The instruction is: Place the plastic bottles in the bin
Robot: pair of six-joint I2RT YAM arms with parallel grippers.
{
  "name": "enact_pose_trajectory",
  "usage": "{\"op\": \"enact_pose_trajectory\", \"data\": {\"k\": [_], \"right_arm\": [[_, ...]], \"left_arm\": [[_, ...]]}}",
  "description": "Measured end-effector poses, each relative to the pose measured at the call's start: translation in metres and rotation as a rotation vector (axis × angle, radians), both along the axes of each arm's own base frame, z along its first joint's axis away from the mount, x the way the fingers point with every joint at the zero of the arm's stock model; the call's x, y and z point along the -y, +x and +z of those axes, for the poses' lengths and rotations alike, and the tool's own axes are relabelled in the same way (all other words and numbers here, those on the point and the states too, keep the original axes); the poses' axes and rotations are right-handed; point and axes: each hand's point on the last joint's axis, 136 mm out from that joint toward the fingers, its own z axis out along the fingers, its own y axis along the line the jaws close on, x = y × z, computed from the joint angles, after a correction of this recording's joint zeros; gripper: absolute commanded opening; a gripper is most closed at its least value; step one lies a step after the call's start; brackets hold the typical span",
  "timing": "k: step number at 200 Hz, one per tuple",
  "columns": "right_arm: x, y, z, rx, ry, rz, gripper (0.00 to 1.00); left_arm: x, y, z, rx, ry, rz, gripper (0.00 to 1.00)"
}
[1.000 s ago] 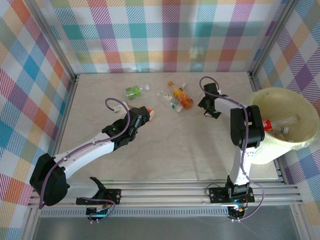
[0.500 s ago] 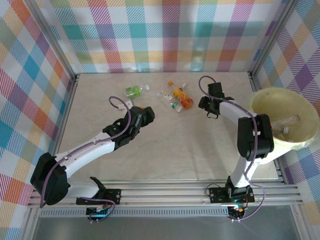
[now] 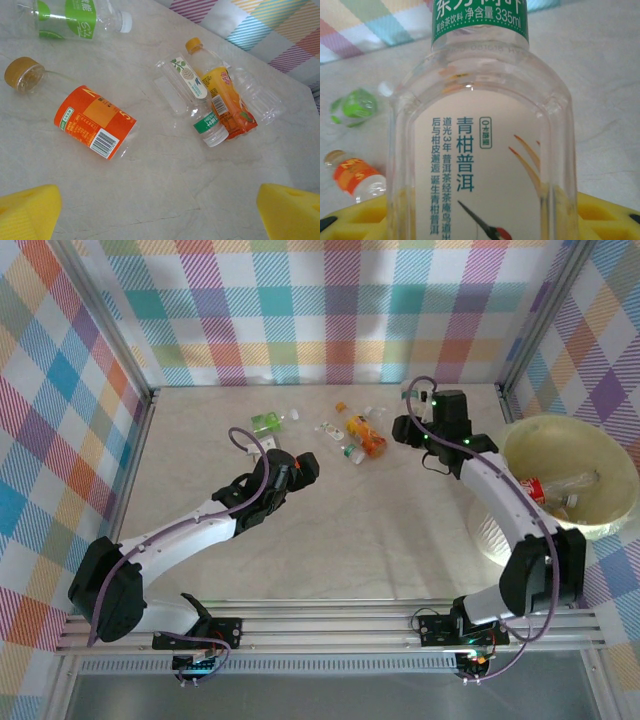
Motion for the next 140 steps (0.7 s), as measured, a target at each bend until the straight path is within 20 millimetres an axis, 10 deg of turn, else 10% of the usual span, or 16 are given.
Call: {"op": "enact_pose_trajectory", "data": {"k": [77, 140], "right_arm": [[0.032, -0.047, 0.139, 0.310, -0.084, -0.048, 0.39], [0.114, -0.076, 0.169, 0.376, -0.332, -0.319, 0.37]], "left_arm": [[0.000, 0.000, 0.000, 0.000, 0.004, -0.002, 1.00], [0.009, 0.007, 0.005, 0.001, -0.008, -0.014, 1.00]]}}
